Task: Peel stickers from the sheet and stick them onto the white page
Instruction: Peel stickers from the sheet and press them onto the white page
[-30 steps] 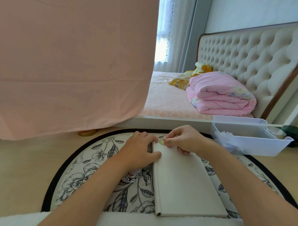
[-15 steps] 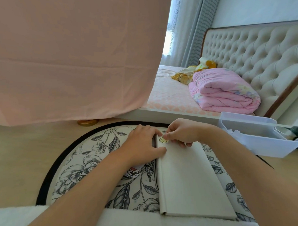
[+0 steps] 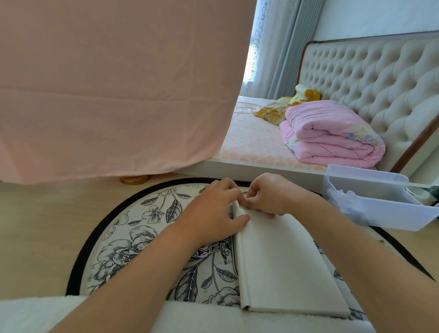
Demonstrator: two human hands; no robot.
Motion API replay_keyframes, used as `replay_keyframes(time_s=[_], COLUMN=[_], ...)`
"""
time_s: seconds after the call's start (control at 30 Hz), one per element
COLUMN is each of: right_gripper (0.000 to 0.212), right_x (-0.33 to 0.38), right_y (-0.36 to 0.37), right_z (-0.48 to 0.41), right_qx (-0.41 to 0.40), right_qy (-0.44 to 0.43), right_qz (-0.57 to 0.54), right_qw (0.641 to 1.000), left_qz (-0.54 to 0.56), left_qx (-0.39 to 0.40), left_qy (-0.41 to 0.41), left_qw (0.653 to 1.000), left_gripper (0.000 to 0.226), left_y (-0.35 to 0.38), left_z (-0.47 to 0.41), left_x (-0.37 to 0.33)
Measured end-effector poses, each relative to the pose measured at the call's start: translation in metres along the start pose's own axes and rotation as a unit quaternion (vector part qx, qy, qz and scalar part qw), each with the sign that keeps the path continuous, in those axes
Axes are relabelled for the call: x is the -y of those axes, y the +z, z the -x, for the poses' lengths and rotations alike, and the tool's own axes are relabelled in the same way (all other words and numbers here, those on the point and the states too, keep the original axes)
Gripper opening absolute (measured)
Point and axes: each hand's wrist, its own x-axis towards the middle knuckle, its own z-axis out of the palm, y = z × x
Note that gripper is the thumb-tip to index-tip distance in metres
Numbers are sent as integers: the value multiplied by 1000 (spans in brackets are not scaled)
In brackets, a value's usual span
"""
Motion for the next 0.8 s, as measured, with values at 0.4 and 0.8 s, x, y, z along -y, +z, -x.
replay_keyframes(time_s=[0.4,0.8], right_gripper=[32,37], right_x=[-28,-31], right_y=[40,51], right_z=[49,61], right_qx=[-194,-196], right_qy=[-175,-161], right_qz=[93,97], right_qw=[961,962], left_qz=[-54,-75], left_qx=[-24,-24], left_qy=[-4,-13], left_qw=[998,997], left_gripper=[23,22], left_y=[3,9], left_z=[9,8], left_x=[-13,-16])
